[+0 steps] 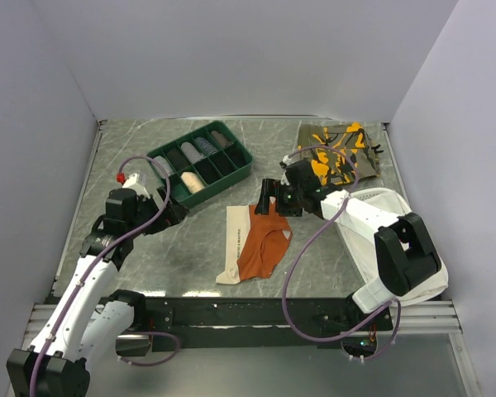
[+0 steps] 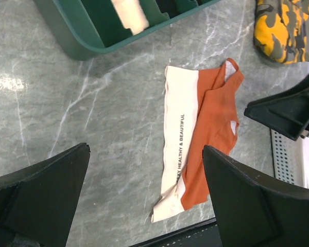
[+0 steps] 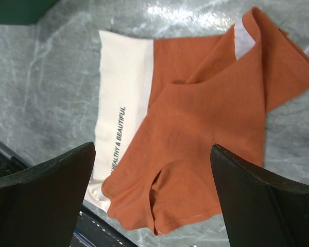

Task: Roll the underwear
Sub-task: Flatten out the underwear at the center of the board.

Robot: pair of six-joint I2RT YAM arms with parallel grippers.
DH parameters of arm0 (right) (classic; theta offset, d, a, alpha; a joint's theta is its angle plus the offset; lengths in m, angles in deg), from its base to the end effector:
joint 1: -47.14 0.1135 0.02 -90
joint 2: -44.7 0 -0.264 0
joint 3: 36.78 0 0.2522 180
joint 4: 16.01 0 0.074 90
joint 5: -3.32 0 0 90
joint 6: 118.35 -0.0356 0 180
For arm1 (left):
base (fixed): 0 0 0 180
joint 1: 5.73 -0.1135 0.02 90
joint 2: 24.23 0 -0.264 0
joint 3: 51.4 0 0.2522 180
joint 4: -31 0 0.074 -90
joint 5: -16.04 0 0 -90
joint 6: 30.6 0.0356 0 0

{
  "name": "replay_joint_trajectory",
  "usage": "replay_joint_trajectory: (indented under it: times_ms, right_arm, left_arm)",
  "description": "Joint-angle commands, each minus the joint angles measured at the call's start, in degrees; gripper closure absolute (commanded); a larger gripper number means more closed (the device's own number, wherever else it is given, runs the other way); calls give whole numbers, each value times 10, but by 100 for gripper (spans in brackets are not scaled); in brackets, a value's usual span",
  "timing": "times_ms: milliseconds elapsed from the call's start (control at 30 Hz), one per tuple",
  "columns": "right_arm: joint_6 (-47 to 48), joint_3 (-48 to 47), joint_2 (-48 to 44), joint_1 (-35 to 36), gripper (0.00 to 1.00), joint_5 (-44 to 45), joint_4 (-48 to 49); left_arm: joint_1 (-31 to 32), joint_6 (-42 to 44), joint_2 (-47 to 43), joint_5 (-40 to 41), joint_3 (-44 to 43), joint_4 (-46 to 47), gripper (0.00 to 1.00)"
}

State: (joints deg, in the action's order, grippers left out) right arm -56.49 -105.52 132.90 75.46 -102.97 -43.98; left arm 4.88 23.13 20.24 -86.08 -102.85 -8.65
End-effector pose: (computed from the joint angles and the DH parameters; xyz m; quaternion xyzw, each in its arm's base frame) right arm 0.2793 0.1619 0.2137 -0.0529 0.9223 0.2863 0.2542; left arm 0.1692 -0.0393 0.2704 -0.1444 0.8620 -0.2747 0.4008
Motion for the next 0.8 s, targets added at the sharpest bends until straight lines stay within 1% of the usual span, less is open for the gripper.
replay_joint_trajectory:
  times_ms: [0,200,400,567,667,767]
  right_arm:
    - [16,-17,-5,5,0,30,-20]
    - [9,-8,15,9,0,18,-7]
    - [5,-32,55,11,0,6,-5]
    - [23,-46,58,16,0,21,-20]
    - [26,-43,53,16,0,31,-20]
    - [20,-36,53,16,0,17,-7]
  left_arm:
    - [6,-6,-3,26,5,0,3]
    - [20,-14,-5,22,16,12,3]
    - [66,-39,14,21,31,21,3]
    - [114,-66,12,91,35,8,3]
    - [121,-81,-2,110,42,-1,3]
    - [123,-85,-10,111,46,6,3]
